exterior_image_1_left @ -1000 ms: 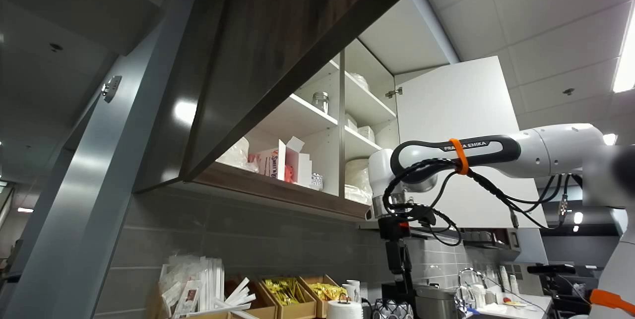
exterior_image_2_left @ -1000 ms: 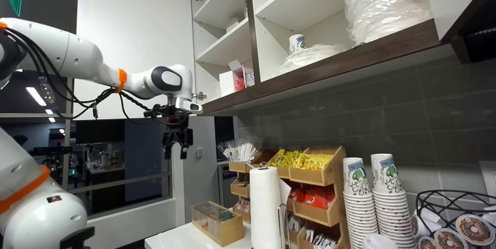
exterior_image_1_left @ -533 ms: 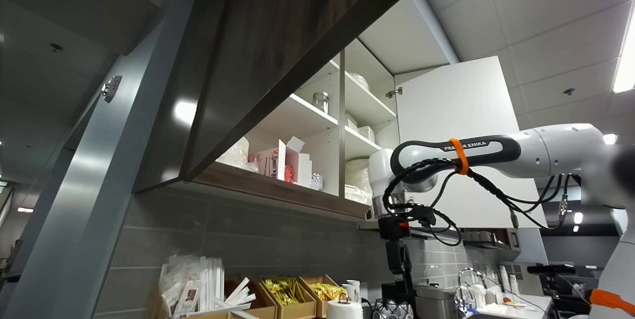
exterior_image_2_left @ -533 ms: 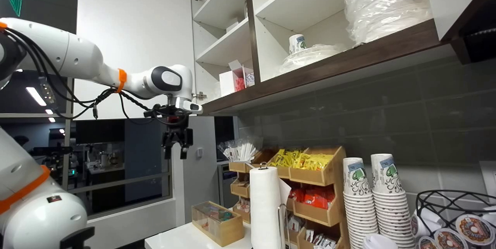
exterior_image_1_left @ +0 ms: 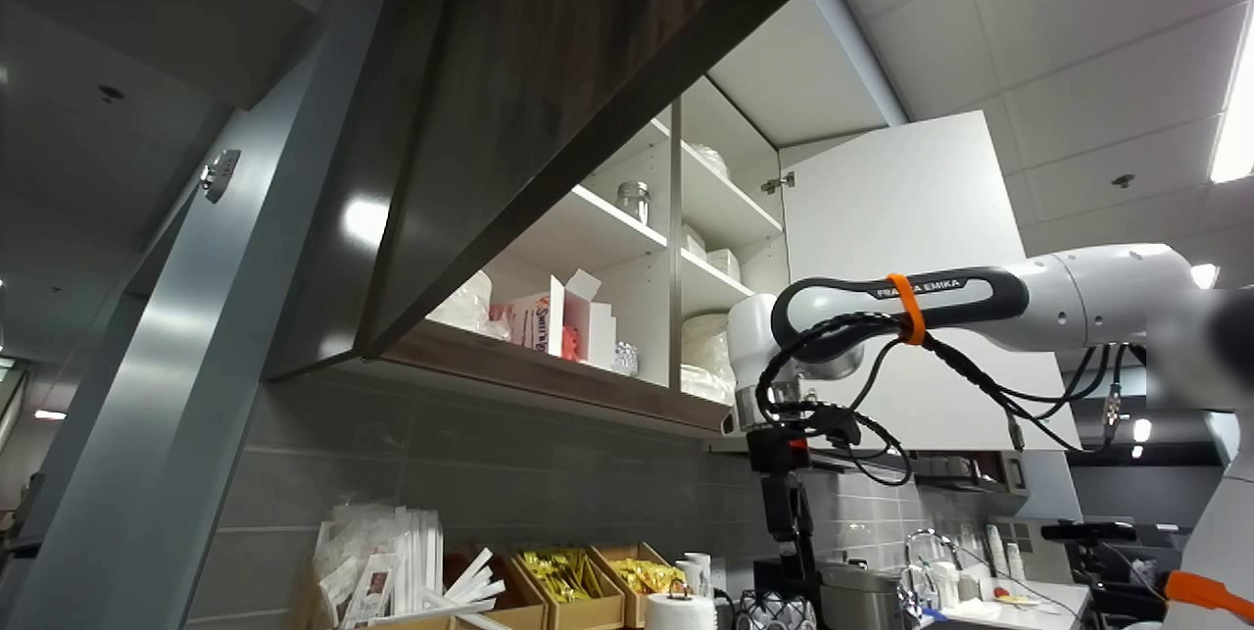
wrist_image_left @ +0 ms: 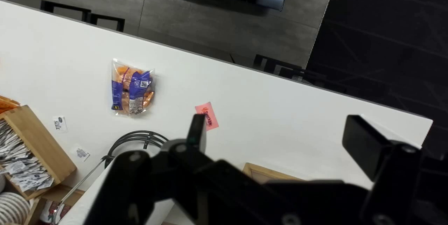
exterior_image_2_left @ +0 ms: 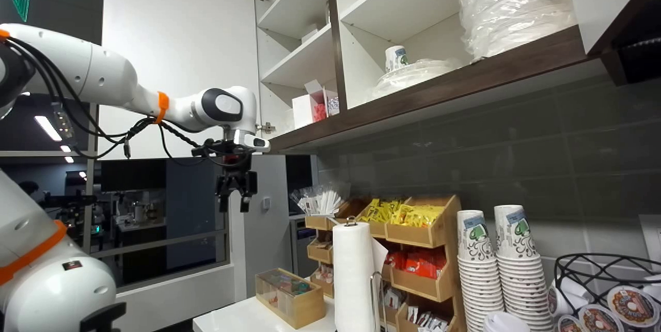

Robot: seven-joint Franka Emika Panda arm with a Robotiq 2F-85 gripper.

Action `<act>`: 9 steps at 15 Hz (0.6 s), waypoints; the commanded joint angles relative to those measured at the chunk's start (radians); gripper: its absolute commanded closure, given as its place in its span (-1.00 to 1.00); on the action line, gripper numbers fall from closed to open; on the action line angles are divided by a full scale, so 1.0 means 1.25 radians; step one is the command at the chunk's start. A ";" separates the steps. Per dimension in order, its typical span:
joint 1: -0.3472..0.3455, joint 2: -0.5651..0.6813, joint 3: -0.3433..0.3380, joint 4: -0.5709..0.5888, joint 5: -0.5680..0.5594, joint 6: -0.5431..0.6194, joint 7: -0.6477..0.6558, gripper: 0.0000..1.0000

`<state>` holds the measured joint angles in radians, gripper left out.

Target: Put the pink object in the box in the top cabinet

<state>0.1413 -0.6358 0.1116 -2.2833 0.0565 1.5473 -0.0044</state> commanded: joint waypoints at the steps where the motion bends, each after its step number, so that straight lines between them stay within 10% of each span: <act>1: -0.004 0.001 0.003 0.003 0.001 -0.002 -0.001 -1.00; 9: -0.022 0.016 -0.011 -0.157 0.007 0.167 0.012 -1.00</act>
<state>0.1132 -0.6001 0.1051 -2.3885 0.0565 1.6590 0.0312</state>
